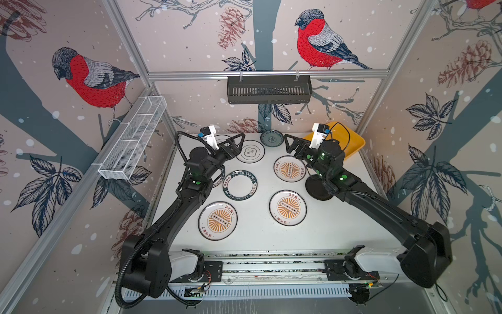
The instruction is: Place the plates into the plastic bin on the countertop
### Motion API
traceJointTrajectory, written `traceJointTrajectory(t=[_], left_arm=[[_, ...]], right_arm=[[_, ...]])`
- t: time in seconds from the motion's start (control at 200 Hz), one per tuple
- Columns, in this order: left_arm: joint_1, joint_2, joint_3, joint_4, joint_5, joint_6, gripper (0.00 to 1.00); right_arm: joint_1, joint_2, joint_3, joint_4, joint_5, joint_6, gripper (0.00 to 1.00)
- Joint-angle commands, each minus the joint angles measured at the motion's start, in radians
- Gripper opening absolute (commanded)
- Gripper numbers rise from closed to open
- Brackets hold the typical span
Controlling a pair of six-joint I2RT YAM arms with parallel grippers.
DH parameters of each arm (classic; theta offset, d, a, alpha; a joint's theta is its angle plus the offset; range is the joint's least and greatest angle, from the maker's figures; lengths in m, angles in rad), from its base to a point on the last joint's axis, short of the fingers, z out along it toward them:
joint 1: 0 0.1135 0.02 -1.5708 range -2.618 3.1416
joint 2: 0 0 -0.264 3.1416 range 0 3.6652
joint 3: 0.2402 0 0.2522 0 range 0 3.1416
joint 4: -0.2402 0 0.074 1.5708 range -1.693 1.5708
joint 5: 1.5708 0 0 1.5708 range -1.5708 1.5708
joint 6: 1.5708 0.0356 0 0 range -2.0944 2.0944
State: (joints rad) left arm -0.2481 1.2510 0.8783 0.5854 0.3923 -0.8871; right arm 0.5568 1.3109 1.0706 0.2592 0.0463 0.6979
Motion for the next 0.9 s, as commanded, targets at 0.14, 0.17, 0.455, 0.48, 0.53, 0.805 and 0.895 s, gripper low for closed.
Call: traceJointTrajectory(t=[0.14,0.17,0.455,0.48,0.53,0.805,0.895], left_arm=[[0.028,0.071,0.07,-0.081,0.098,0.075,0.99],[0.028,0.084,0.082,-0.118,0.103,0.11,0.99],[-0.01,0.261,0.258,-0.53,0.253,0.463,0.98],[-0.022,0.274,0.266,-0.55,0.261,0.489,0.98],[-0.048,0.298,0.281,-0.593,0.274,0.541,0.98],[-0.115,0.415,0.352,-0.766,0.306,0.706,0.98],[-0.117,0.427,0.353,-0.764,0.315,0.705,0.98]], right_arm=[[-0.131,0.004,-0.077,-0.103,-0.131,0.139,1.0],[-0.131,-0.009,-0.094,-0.129,-0.108,0.13,1.0],[-0.151,-0.132,-0.329,-0.274,-0.159,0.153,1.0],[-0.151,-0.141,-0.353,-0.282,-0.172,0.161,1.0],[-0.151,-0.165,-0.408,-0.286,-0.189,0.177,1.0],[-0.164,-0.254,-0.658,-0.24,-0.248,0.228,1.0],[-0.169,-0.252,-0.707,-0.214,-0.292,0.208,1.0]])
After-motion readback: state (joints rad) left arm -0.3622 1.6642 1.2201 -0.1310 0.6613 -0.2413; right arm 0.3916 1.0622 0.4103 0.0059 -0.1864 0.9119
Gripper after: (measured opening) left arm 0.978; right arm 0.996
